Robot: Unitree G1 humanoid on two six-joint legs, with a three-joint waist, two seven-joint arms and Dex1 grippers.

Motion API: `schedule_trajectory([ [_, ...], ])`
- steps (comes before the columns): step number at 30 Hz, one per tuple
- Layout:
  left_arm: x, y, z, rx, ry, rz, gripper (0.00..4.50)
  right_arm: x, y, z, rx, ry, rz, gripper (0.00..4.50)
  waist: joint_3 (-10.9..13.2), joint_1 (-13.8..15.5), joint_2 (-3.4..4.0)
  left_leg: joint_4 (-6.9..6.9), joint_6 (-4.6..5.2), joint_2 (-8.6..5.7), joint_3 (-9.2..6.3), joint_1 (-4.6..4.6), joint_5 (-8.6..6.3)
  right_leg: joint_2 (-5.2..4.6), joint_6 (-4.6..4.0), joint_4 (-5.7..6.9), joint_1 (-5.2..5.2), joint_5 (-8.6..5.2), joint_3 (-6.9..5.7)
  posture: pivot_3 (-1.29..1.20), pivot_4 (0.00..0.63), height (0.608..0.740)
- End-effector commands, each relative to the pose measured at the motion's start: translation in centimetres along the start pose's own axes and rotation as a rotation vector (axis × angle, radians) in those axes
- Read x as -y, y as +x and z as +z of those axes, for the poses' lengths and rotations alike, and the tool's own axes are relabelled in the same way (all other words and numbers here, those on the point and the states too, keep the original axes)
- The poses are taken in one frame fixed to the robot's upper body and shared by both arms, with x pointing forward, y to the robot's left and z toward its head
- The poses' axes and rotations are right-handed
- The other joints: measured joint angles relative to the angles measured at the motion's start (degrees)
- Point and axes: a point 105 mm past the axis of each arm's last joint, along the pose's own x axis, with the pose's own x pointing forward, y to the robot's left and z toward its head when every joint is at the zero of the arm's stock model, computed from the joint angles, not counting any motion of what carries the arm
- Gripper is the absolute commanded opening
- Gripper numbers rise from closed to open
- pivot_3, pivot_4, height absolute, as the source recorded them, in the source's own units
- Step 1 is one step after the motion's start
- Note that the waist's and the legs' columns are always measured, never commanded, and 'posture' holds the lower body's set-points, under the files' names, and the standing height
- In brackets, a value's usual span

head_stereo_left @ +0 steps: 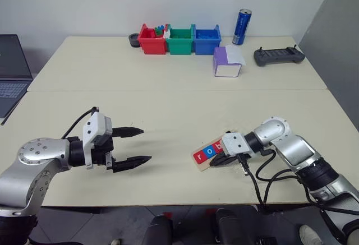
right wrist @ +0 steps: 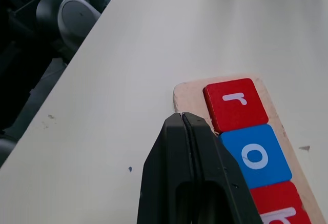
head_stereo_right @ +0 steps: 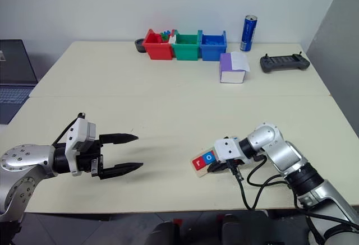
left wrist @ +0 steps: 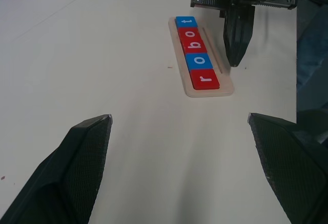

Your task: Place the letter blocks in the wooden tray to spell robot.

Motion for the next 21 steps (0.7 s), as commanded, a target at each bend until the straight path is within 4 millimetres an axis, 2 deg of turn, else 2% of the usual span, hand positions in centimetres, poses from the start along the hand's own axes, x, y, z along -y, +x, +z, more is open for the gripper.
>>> schedule_trajectory([
  [1, 0.2, -0.1, 0.6, 0.007, 0.029, 0.005, 4.5, -1.1, -0.1, 0.7, 0.004, -0.047, 0.08, 0.02, 0.0, 0.1, 0.0, 0.01, 0.0, 0.0, 0.0, -0.1, 0.0, 0.0, 0.0, 0.01, -0.1, 0.0, 0.0, 0.0, 0.15, 0.74],
  [5, 0.2, -0.3, 0.5, 0.004, 0.027, 0.011, 4.5, -1.3, 0.2, 0.0, -0.024, -0.042, 0.093, 0.02, 0.0, 0.1, 0.0, 0.03, 0.0, 0.0, 0.02, -0.33, 0.0, 0.0, -0.01, 0.05, -0.37, 0.02, 0.03, 0.0, 0.15, 0.74],
  [10, 0.2, -0.3, 0.5, 0.004, 0.029, 0.014, 4.5, 0.5, 1.0, -1.3, -0.059, -0.037, -0.007, 0.02, 0.0, 0.1, -0.02, 0.03, 0.0, 0.0, 0.03, -0.3, 0.01, 0.02, -0.01, 0.09, -0.38, 0.02, 0.04, 0.0, 0.15, 0.74],
  [14, 0.0, -0.3, 0.6, 0.004, 0.032, 0.013, 4.5, 0.5, 1.0, -2.0, -0.087, -0.054, 0.003, 0.02, 0.0, 0.0, -0.07, 0.03, 0.0, 0.01, 0.02, -0.25, 0.01, 0.05, -0.01, 0.15, -0.37, 0.02, 0.05, 0.0, 0.15, 0.74],
  [21, 0.1, -0.2, 0.6, 0.005, 0.032, 0.012, 4.5, 1.3, 1.2, -1.3, -0.058, -0.048, -0.042, 0.02, -0.1, 0.0, -0.12, 0.06, 0.0, 0.01, 0.02, -0.21, 0.01, 0.06, 0.02, 0.18, -0.35, 0.05, 0.07, 0.0, 0.15, 0.74],
])
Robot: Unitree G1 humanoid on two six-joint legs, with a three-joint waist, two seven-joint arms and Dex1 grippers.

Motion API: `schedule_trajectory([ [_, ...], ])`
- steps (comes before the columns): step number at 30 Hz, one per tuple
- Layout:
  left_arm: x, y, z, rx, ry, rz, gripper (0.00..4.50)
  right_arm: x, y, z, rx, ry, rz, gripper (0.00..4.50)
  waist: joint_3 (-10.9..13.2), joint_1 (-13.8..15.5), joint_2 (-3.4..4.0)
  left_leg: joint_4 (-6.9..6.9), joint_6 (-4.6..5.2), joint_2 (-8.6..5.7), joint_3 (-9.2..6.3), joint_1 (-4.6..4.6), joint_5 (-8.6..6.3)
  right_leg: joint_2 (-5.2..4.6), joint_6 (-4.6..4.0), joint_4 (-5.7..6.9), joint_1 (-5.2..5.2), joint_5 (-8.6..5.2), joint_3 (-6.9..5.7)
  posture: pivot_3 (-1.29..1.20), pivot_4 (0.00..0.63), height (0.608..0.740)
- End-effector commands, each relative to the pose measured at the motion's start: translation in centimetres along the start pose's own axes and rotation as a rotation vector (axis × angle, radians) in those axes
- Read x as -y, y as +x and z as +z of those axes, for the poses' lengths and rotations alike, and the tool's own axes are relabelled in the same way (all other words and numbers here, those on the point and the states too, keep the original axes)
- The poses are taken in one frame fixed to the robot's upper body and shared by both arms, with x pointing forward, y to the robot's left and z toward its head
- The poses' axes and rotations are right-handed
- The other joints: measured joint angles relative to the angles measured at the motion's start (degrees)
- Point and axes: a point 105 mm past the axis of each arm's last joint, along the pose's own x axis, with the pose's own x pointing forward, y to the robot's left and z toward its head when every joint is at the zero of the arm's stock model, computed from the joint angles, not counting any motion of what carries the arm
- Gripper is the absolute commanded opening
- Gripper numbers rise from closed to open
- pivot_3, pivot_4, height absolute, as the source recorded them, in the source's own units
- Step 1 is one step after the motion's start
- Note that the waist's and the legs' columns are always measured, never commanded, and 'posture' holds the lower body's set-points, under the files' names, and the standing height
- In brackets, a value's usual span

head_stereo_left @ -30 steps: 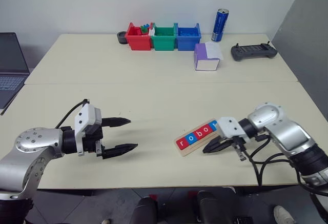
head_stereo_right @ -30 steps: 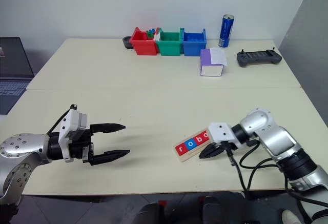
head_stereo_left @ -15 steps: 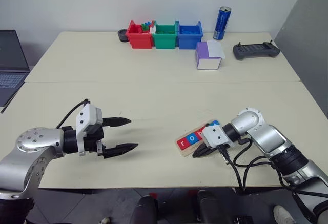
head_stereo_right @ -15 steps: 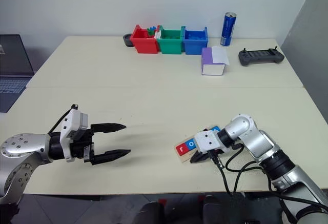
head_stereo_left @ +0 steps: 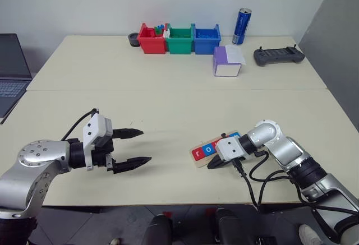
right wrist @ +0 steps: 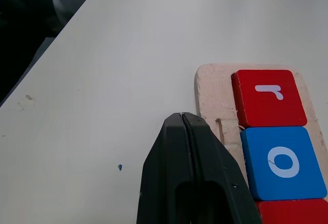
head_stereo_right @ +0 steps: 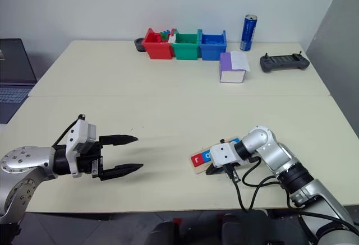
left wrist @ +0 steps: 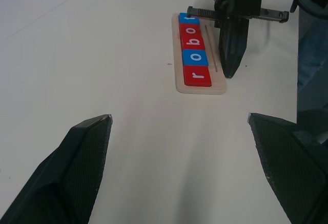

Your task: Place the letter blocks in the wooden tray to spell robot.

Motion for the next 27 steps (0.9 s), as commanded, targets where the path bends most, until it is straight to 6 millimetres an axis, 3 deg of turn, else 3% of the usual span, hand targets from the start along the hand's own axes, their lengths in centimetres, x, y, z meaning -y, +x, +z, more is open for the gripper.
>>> schedule_trajectory([
  [1, -0.1, -0.2, 0.9, 0.011, 0.042, 0.004, 4.5, 1.0, -0.1, 0.1, -0.022, -0.003, -0.048, 0.02, 0.0, 0.0, 0.0, 0.0, 0.0, 0.01, 0.0, 0.01, 0.0, 0.01, -0.01, 0.01, 0.0, 0.0, 0.0, 0.0, 0.15, 0.74],
  [15, -0.3, -0.2, 0.9, 0.012, 0.045, 0.007, 4.5, 2.9, -0.3, 0.4, -0.043, 0.014, -0.104, 0.02, 0.0, 0.0, 0.0, 0.01, 0.0, 0.02, 0.0, 0.0, 0.0, 0.03, -0.03, 0.02, -0.01, 0.03, 0.0, 0.0, 0.15, 0.74],
  [19, -0.3, -0.3, 1.0, 0.011, 0.047, 0.009, 4.5, 2.3, -0.7, 1.1, -0.016, 0.007, -0.06, 0.02, 0.0, 0.0, 0.0, 0.01, 0.0, 0.02, 0.0, -0.02, 0.0, 0.03, -0.03, 0.01, -0.01, 0.03, 0.01, 0.0, 0.15, 0.74],
  [23, -0.2, -0.3, 1.1, 0.014, 0.048, 0.01, 4.5, 0.4, -2.1, 2.7, 0.051, 0.007, 0.044, 0.02, 0.0, 0.3, 0.0, 0.01, 0.0, 0.02, 0.0, -0.07, 0.0, 0.02, -0.03, -0.03, -0.02, 0.03, 0.0, 0.0, 0.15, 0.74],
  [27, -0.2, -0.5, 1.4, 0.024, 0.052, 0.013, 4.5, 0.1, -5.4, 5.1, 0.145, 0.097, 0.039, 0.02, 0.0, 0.4, 0.01, 0.01, 0.0, 0.02, -0.01, -0.09, 0.0, 0.02, -0.03, -0.04, -0.03, 0.03, 0.0, 0.0, 0.15, 0.74],
])
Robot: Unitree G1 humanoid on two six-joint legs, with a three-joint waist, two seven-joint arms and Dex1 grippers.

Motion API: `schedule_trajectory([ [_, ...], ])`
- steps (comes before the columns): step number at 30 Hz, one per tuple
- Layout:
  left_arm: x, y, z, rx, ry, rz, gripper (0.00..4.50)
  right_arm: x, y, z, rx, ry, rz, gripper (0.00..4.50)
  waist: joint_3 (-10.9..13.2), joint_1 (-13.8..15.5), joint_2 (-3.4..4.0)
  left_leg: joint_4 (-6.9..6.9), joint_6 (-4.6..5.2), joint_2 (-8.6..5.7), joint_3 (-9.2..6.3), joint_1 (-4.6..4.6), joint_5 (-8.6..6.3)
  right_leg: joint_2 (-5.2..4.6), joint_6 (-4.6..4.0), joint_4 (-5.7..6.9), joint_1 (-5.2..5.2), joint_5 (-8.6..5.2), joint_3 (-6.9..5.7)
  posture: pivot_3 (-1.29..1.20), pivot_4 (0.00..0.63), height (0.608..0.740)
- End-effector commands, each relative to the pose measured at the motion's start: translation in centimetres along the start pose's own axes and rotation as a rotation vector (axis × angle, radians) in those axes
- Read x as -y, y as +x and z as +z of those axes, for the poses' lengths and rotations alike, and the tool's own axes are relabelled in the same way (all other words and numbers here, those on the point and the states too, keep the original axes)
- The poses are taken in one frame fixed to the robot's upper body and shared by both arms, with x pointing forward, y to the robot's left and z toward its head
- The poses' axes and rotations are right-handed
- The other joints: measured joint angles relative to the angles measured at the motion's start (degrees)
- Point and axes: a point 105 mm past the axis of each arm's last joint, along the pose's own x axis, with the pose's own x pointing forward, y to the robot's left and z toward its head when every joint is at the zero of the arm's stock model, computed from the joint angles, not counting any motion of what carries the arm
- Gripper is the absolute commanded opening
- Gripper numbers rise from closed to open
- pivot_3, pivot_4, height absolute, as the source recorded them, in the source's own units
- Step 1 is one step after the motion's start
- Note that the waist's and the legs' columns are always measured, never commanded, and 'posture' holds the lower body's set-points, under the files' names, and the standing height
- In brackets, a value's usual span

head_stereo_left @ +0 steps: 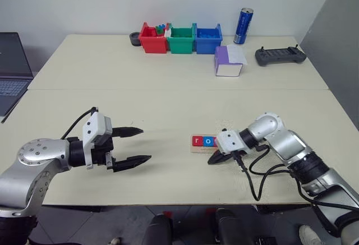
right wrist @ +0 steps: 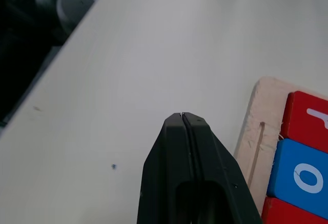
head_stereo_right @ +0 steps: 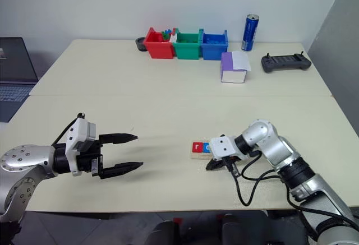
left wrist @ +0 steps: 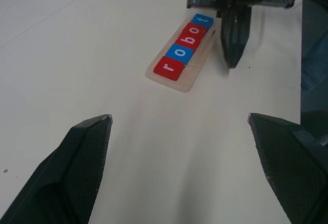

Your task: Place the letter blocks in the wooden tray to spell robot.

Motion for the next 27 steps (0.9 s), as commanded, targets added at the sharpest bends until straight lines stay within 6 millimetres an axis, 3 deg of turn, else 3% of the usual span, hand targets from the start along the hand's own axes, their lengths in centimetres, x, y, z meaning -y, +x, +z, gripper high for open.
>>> schedule_trajectory([
  [1, 0.0, -0.5, 1.3, 0.026, 0.042, 0.008, 4.5, -0.3, -3.3, 2.7, 0.082, 0.054, -0.005, 0.02, 0.0, 0.0, 0.0, 0.0, 0.0, 0.0, 0.0, 0.0, 0.0, 0.0, 0.0, 0.0, 0.0, 0.0, 0.0, 0.0, 0.15, 0.74],
  [5, 0.4, -0.5, 1.4, 0.023, 0.026, -0.018, 4.5, 0.5, -7.3, 2.0, 0.086, 0.192, -0.162, 0.02, 0.0, 0.2, -0.01, 0.02, 0.0, 0.0, 0.01, 0.0, 0.0, -0.01, 0.0, -0.01, 0.01, 0.0, -0.01, 0.0, 0.15, 0.74],
  [11, 0.1, -0.1, 1.6, 0.031, 0.021, -0.025, 4.5, 1.0, -12.5, -1.7, 0.059, 0.368, -0.456, 0.19, 0.0, 0.2, -0.01, 0.0, 0.01, -0.01, 0.03, -0.01, 0.0, -0.01, 0.0, -0.03, 0.0, 0.0, 0.0, 0.0, 0.15, 0.74],
  [14, 0.1, -0.1, 1.6, 0.031, 0.022, -0.028, 4.5, 0.2, -13.9, -2.5, 0.079, 0.435, -0.513, 0.84, 0.0, 0.2, 0.0, 0.01, 0.01, -0.02, 0.08, -0.02, 0.0, -0.02, 0.0, -0.04, 0.0, 0.0, 0.04, 0.0, 0.15, 0.74],
  [20, 0.3, -0.3, 1.6, 0.024, 0.022, -0.04, 4.5, -3.4, -16.9, -4.0, 0.078, 0.549, -0.582, 2.87, 0.0, 0.1, 0.0, -0.01, 0.01, -0.02, 0.09, -0.04, -0.01, -0.02, 0.0, -0.07, -0.01, -0.01, 0.04, 0.0, 0.15, 0.74],
  [24, 0.3, -0.4, 1.6, 0.016, 0.024, -0.04, 4.5, -5.6, -17.8, -3.4, 0.086, 0.585, -0.557, 4.31, 0.0, 0.1, 0.01, -0.01, 0.01, -0.02, 0.1, -0.01, -0.01, -0.01, 0.01, -0.03, -0.01, -0.01, 0.05, 0.0, 0.15, 0.74],
  [27, 0.1, -0.6, 1.6, 0.008, 0.021, -0.043, 4.5, -6.0, -19.3, -3.3, 0.089, 0.608, -0.607, 4.48, 0.0, -0.1, 0.02, 0.02, 0.01, -0.01, 0.14, 0.03, 0.0, 0.0, 0.06, -0.03, 0.0, 0.01, 0.11, 0.0, 0.15, 0.74],
])
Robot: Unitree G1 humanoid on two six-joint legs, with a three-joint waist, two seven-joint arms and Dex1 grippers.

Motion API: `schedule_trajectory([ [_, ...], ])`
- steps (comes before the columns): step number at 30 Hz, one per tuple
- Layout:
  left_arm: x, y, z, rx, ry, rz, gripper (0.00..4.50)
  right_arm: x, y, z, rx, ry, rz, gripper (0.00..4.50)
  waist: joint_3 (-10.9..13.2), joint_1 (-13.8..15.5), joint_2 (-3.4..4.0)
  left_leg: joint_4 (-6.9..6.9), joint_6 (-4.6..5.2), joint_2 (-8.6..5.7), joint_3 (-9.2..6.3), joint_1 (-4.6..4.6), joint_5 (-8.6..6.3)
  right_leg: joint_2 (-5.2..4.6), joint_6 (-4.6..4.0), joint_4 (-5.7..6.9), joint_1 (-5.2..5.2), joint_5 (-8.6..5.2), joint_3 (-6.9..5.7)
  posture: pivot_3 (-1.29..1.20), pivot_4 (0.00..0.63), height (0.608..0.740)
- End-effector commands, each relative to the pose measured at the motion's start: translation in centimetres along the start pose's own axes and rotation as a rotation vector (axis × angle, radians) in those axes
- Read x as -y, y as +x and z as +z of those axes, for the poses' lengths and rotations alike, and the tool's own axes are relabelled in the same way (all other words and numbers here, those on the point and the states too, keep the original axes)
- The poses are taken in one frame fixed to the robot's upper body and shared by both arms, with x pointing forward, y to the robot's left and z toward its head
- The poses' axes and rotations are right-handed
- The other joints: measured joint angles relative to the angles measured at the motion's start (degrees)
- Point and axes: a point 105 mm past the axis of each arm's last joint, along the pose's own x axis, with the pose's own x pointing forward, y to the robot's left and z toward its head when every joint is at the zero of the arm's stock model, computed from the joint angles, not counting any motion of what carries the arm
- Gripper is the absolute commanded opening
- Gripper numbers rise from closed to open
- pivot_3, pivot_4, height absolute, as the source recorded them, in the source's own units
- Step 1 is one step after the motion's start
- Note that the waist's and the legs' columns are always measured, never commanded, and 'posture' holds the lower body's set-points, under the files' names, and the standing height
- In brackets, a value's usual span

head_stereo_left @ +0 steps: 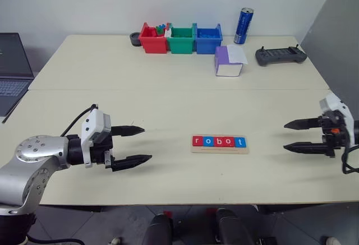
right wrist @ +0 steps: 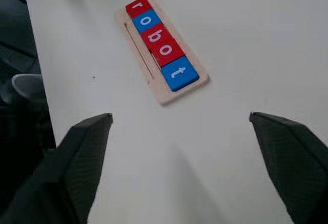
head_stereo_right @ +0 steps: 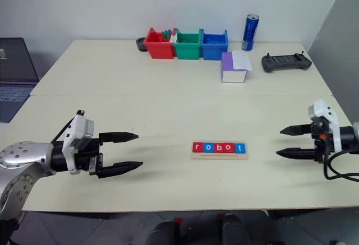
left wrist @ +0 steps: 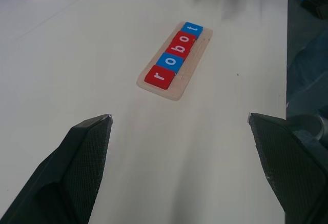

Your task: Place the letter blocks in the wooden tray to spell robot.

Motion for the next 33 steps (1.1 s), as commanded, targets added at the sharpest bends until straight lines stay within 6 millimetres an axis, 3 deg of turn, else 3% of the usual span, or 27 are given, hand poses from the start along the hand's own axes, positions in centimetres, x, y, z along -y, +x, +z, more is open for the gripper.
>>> schedule_trajectory([
  [1, -0.2, -0.5, 0.6, -0.009, 0.025, -0.007, 4.5, -0.2, -2.1, 1.7, 0.045, -0.032, -0.032, 4.48, 0.0, 0.0, 0.01, 0.0, 0.0, 0.0, 0.02, 0.02, 0.0, 0.0, 0.03, 0.0, 0.0, 0.01, 0.02, 0.0, 0.15, 0.74],
  [6, 0.1, -0.7, 1.1, 0.01, 0.024, -0.022, 4.5, -0.1, -3.0, 1.1, 0.036, -0.057, -0.057, 4.48, 0.0, 0.2, -0.01, 0.01, 0.0, 0.0, 0.01, 0.0, 0.0, 0.0, 0.11, -0.01, 0.01, -0.02, -0.01, 0.0, 0.15, 0.74],
  [9, 0.2, -0.6, 1.3, 0.015, 0.008, -0.02, 4.5, 0.1, -2.6, 0.2, -0.011, -0.048, -0.056, 4.48, 0.0, 0.2, -0.01, 0.02, 0.0, 0.0, 0.04, -0.02, 0.0, -0.02, 0.11, -0.04, 0.01, -0.01, 0.02, 0.0, 0.15, 0.74],
  [18, 0.3, -0.7, 1.3, 0.007, 0.049, 0.008, 4.5, 0.9, -1.7, 0.3, -0.008, -0.08, -0.061, 4.48, 0.0, 0.2, 0.0, 0.03, -0.01, 0.0, 0.04, -0.01, 0.0, -0.01, 0.09, -0.02, 0.01, 0.0, 0.02, 0.0, 0.15, 0.74],
  [33, 0.2, -0.8, 1.5, 0.015, 0.057, 0.016, 4.5, 0.7, -1.1, 2.5, 0.075, -0.148, -0.019, 4.48, 0.0, 0.2, 0.0, 0.03, -0.01, 0.0, 0.04, -0.01, 0.0, -0.01, 0.05, -0.02, 0.01, 0.03, 0.02, 0.0, 0.15, 0.74],
])
